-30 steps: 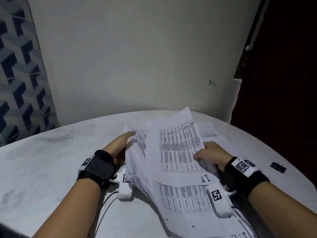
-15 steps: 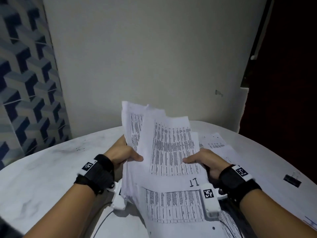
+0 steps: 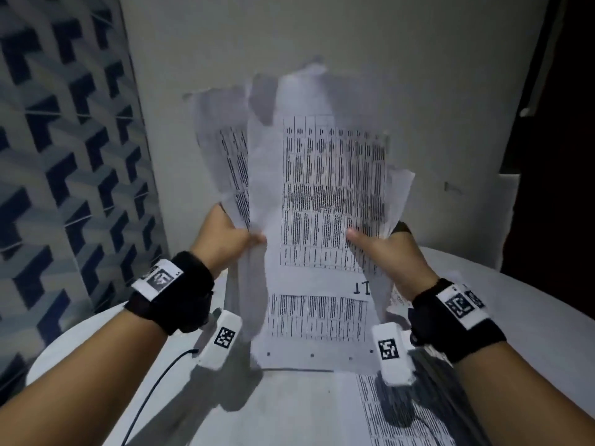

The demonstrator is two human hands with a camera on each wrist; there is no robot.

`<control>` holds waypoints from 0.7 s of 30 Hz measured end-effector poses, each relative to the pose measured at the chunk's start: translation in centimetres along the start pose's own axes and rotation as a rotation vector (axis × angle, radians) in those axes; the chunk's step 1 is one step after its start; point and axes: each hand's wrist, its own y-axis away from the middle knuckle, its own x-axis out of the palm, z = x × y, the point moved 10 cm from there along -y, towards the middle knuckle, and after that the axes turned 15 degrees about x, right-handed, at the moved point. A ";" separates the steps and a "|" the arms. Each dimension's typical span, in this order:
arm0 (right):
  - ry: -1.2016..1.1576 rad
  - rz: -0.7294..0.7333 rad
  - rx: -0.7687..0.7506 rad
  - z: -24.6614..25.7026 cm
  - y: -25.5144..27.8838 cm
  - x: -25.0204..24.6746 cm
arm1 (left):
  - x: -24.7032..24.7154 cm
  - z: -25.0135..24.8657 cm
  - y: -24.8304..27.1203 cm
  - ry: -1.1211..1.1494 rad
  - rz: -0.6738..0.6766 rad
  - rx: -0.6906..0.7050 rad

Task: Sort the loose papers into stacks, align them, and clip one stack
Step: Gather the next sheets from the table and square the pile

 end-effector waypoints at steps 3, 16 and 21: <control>0.067 -0.207 -0.168 2.5 0.6 -0.3 | -0.1 -2.0 -1.4 0.039 -0.124 0.099; -0.203 -0.163 -0.257 -0.3 -2.6 -0.3 | 0.4 2.6 -1.5 0.213 -0.350 0.089; -0.266 -0.124 -0.155 -2.0 -4.4 -0.6 | 0.9 4.3 -1.6 0.258 -0.360 0.084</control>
